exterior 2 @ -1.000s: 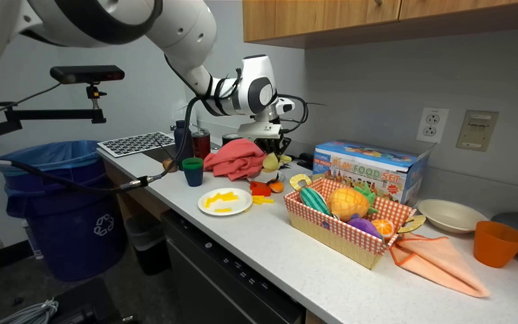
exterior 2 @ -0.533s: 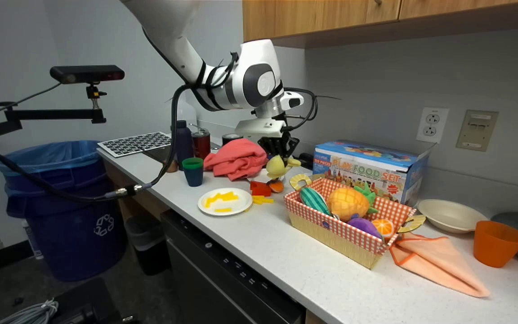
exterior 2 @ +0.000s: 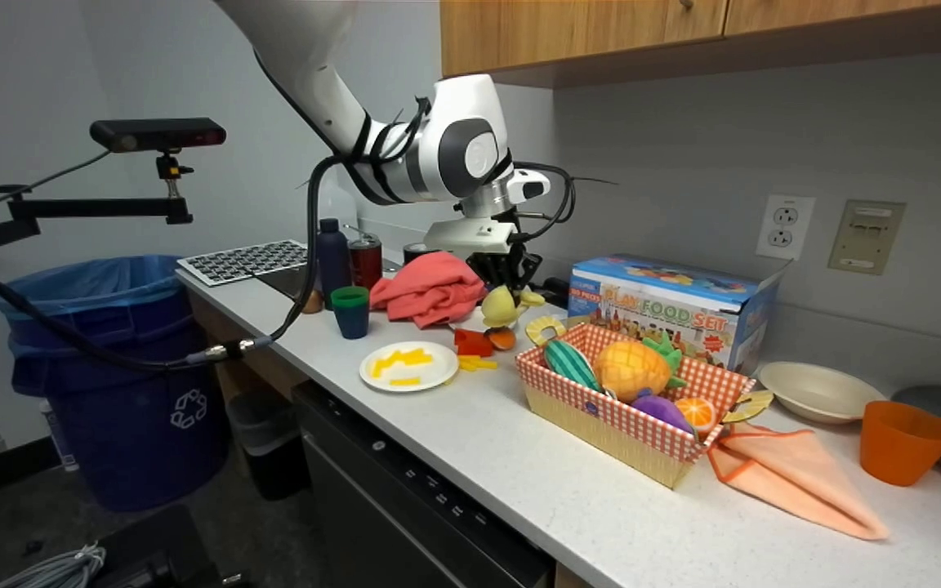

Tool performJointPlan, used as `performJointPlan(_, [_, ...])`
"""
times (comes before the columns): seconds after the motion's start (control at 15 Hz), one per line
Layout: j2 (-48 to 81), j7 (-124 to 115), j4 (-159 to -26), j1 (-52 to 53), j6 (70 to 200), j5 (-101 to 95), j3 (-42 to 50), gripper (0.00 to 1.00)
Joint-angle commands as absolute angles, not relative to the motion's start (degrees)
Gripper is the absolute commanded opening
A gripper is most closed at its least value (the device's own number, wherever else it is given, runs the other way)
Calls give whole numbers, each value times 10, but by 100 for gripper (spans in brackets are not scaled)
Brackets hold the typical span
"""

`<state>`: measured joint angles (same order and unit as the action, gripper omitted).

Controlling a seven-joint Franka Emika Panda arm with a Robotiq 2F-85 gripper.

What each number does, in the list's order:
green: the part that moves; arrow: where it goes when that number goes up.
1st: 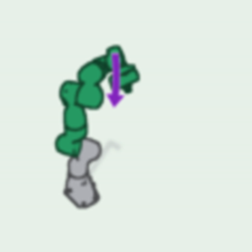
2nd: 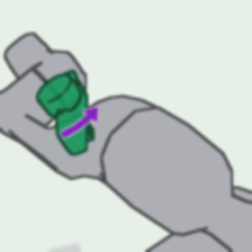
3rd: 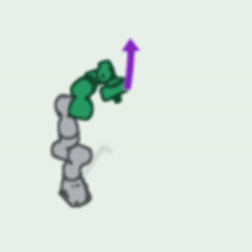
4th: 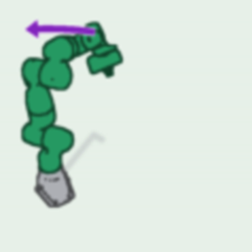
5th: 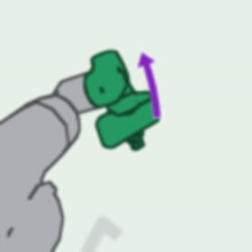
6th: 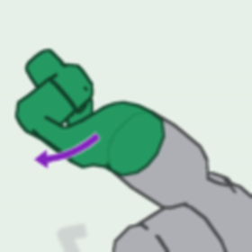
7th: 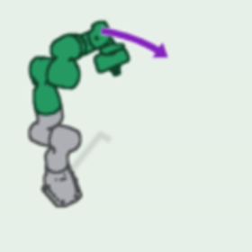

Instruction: Put the purple, pineapple, and banana plushies in the box

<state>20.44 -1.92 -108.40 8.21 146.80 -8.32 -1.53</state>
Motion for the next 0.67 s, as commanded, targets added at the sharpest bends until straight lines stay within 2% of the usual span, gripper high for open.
performJointPlan(0.0, [192,-31,-1084,77,1457,-99,-4,2])
performJointPlan(0.6, [154,-104,-1099,22,1446,-121,80,2])
